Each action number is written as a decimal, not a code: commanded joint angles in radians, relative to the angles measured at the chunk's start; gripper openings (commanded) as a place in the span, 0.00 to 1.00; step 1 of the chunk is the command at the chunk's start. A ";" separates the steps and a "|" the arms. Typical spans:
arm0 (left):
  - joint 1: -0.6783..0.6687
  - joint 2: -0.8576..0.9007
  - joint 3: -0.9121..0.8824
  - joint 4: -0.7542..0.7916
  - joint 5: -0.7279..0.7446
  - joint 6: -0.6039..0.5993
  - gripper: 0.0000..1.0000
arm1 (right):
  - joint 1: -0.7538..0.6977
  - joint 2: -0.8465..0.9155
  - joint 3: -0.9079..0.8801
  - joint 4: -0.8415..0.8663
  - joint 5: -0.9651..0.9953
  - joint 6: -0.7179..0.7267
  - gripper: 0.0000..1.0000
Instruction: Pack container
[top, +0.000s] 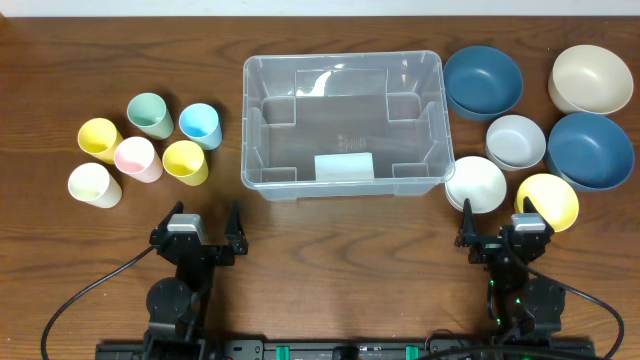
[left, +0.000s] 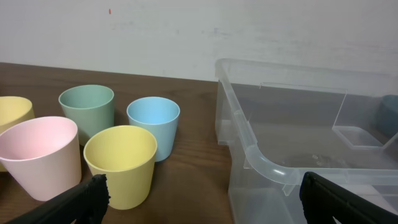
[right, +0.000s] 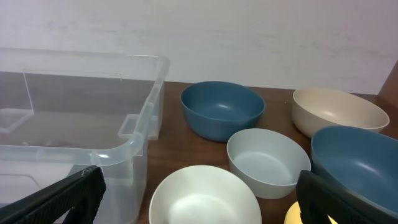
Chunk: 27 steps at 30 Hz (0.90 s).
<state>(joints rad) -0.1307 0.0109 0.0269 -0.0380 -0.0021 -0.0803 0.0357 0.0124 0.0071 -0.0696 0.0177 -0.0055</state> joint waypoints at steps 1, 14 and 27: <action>0.005 -0.007 -0.023 -0.034 -0.008 0.005 0.98 | -0.006 -0.007 -0.002 -0.005 -0.004 -0.010 0.99; 0.005 -0.007 -0.023 -0.034 -0.008 0.005 0.98 | -0.003 -0.007 -0.002 -0.001 -0.036 0.057 0.99; 0.005 -0.007 -0.023 -0.034 -0.008 0.005 0.98 | -0.019 0.128 0.424 -0.187 -0.201 0.071 0.99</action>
<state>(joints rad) -0.1307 0.0109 0.0269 -0.0380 -0.0021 -0.0799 0.0330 0.0731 0.2703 -0.2394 -0.1585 0.0483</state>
